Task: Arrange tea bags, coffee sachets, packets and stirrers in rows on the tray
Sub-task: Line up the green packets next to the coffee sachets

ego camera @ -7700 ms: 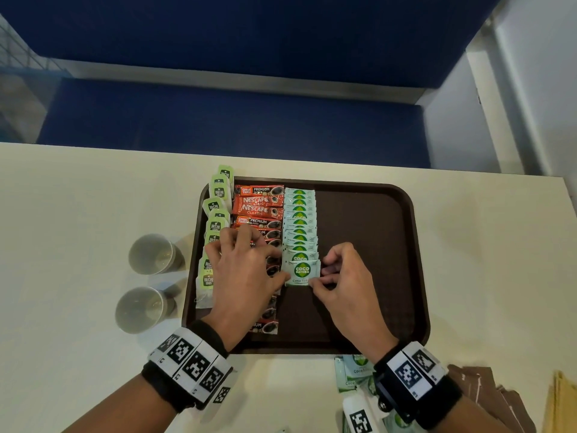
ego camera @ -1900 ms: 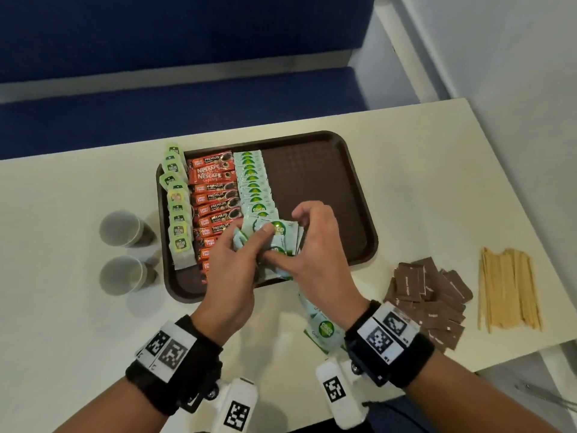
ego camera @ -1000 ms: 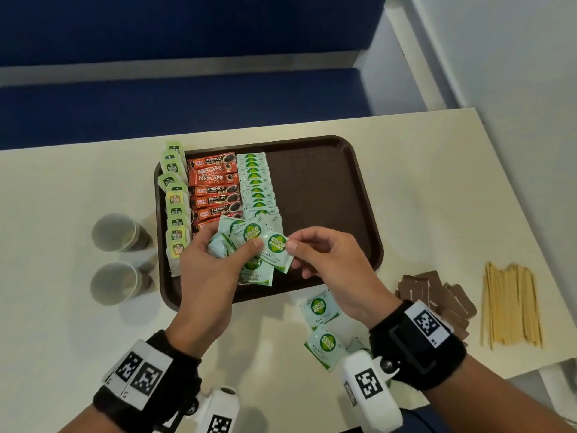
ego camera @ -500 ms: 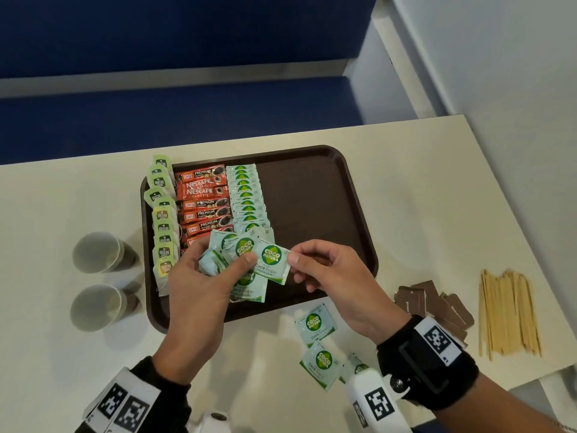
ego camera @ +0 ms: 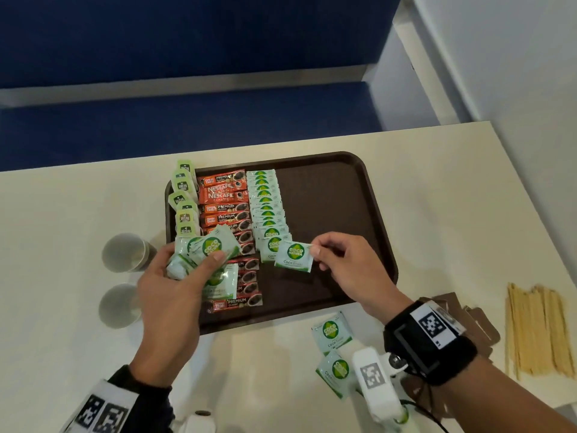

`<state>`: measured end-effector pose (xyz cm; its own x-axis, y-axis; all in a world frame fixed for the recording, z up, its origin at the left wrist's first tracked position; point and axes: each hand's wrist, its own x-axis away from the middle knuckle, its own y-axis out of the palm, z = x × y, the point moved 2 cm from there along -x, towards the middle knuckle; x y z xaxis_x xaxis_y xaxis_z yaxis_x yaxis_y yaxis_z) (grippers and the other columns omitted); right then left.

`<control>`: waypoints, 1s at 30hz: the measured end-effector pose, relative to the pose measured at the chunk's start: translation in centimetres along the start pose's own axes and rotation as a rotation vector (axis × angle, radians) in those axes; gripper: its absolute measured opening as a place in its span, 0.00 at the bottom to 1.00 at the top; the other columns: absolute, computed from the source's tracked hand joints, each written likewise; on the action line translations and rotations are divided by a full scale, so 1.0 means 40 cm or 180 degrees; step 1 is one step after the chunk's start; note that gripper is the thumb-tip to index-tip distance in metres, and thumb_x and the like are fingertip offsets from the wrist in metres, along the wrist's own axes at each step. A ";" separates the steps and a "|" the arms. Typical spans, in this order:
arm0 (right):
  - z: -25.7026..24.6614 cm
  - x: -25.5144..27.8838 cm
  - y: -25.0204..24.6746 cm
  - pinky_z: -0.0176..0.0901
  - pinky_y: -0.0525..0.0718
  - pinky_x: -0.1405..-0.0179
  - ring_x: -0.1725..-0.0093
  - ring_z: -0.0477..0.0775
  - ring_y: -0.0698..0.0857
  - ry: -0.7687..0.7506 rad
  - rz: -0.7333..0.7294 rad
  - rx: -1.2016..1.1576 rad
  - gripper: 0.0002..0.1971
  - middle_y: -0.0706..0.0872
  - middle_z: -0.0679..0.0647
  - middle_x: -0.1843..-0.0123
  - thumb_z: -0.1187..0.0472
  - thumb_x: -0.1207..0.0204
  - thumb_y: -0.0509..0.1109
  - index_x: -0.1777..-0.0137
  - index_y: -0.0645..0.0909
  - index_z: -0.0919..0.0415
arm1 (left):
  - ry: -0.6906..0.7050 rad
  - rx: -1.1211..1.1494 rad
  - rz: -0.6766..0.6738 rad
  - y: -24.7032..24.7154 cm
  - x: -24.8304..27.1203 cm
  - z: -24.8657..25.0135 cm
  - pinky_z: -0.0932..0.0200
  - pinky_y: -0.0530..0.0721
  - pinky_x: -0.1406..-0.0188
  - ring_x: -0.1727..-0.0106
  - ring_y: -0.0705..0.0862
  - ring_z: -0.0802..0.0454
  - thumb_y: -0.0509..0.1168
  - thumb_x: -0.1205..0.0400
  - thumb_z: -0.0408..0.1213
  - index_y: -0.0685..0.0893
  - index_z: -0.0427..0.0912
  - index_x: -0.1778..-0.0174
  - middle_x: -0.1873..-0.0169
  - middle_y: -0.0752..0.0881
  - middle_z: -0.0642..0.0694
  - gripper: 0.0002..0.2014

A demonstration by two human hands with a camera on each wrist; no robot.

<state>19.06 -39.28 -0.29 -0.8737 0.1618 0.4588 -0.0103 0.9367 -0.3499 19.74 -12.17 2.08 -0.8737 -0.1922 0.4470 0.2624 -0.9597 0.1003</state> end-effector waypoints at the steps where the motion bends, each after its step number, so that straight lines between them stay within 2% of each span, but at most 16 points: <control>1: 0.000 -0.009 0.011 0.27 0.79 0.64 0.65 0.37 0.84 -0.0097 -0.0049 0.0167 0.06 0.91 0.46 0.61 0.58 0.13 0.75 0.51 0.92 0.53 | 0.0022 -0.0010 0.0028 -0.012 -0.004 0.002 0.36 0.97 0.47 0.42 0.97 0.39 0.81 0.22 0.30 0.87 0.41 0.29 0.41 0.96 0.43 0.24; 4: 0.000 -0.035 0.046 0.25 0.80 0.60 0.62 0.35 0.86 -0.0262 -0.0066 0.0486 0.04 0.92 0.43 0.59 0.58 0.14 0.77 0.52 0.92 0.52 | 0.0040 -0.0006 0.0102 -0.036 -0.015 0.003 0.42 0.97 0.50 0.42 0.97 0.39 0.81 0.21 0.30 0.87 0.41 0.28 0.39 0.96 0.43 0.25; 8: 0.002 -0.065 0.086 0.26 0.83 0.58 0.54 0.35 0.89 -0.0334 0.0079 0.0636 0.02 0.94 0.41 0.56 0.57 0.16 0.80 0.50 0.93 0.53 | 0.0022 0.0043 0.0075 -0.048 -0.018 -0.001 0.41 0.97 0.49 0.41 0.96 0.38 0.81 0.21 0.29 0.87 0.41 0.28 0.39 0.96 0.42 0.25; 10: 0.005 -0.078 0.096 0.28 0.84 0.59 0.56 0.38 0.90 -0.0385 0.0187 0.0682 0.02 0.94 0.42 0.57 0.56 0.17 0.81 0.51 0.92 0.51 | 0.0016 0.0057 0.0077 -0.047 -0.016 -0.002 0.42 0.97 0.49 0.41 0.97 0.39 0.81 0.21 0.28 0.87 0.42 0.29 0.39 0.96 0.42 0.24; 14: 0.016 -0.093 0.107 0.37 0.87 0.61 0.59 0.45 0.90 -0.0360 0.0312 0.0757 0.04 0.93 0.44 0.61 0.53 0.19 0.82 0.53 0.91 0.49 | 0.0012 0.0090 0.0096 -0.046 -0.012 -0.005 0.41 0.97 0.48 0.42 0.97 0.39 0.80 0.21 0.27 0.87 0.42 0.30 0.40 0.96 0.42 0.23; 18: 0.022 -0.093 0.109 0.31 0.81 0.66 0.63 0.41 0.85 -0.0403 0.0401 0.0825 0.05 0.91 0.45 0.63 0.52 0.19 0.82 0.55 0.90 0.49 | 0.0005 0.0026 0.0105 -0.043 -0.012 -0.010 0.41 0.97 0.50 0.43 0.97 0.39 0.81 0.22 0.27 0.87 0.42 0.32 0.42 0.97 0.43 0.23; 22: 0.023 -0.088 0.111 0.30 0.81 0.65 0.62 0.39 0.84 -0.0423 0.0427 0.0668 0.05 0.90 0.46 0.62 0.54 0.19 0.82 0.54 0.90 0.50 | -0.0028 -0.0046 0.0104 -0.035 -0.011 -0.014 0.37 0.96 0.46 0.44 0.97 0.40 0.82 0.22 0.28 0.87 0.41 0.33 0.43 0.97 0.44 0.22; 25: 0.025 -0.086 0.114 0.30 0.82 0.65 0.61 0.40 0.84 -0.0405 0.0432 0.0590 0.04 0.90 0.46 0.61 0.55 0.18 0.82 0.53 0.90 0.51 | -0.0039 -0.0062 0.0102 -0.026 -0.009 -0.015 0.38 0.97 0.49 0.45 0.97 0.41 0.82 0.22 0.28 0.88 0.44 0.34 0.44 0.97 0.45 0.21; 28: 0.030 -0.088 0.112 0.30 0.82 0.65 0.63 0.40 0.84 -0.0384 0.0470 0.0558 0.04 0.89 0.46 0.62 0.55 0.18 0.81 0.54 0.90 0.51 | -0.0074 -0.0060 0.0072 -0.018 -0.006 -0.013 0.35 0.95 0.45 0.45 0.98 0.41 0.81 0.22 0.28 0.88 0.44 0.35 0.45 0.97 0.45 0.21; 30: 0.034 -0.089 0.110 0.30 0.82 0.65 0.63 0.41 0.85 -0.0360 0.0479 0.0536 0.04 0.90 0.46 0.62 0.56 0.18 0.81 0.54 0.90 0.52 | -0.0091 -0.0073 0.0064 -0.013 -0.004 -0.013 0.35 0.96 0.47 0.47 0.98 0.41 0.81 0.22 0.28 0.88 0.45 0.35 0.45 0.97 0.46 0.21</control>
<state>21.48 -36.17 -4.56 -0.9202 0.2510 0.3003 0.0514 0.8382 -0.5430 19.53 -11.73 1.48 -0.8561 -0.2060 0.4740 0.2702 -0.9602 0.0708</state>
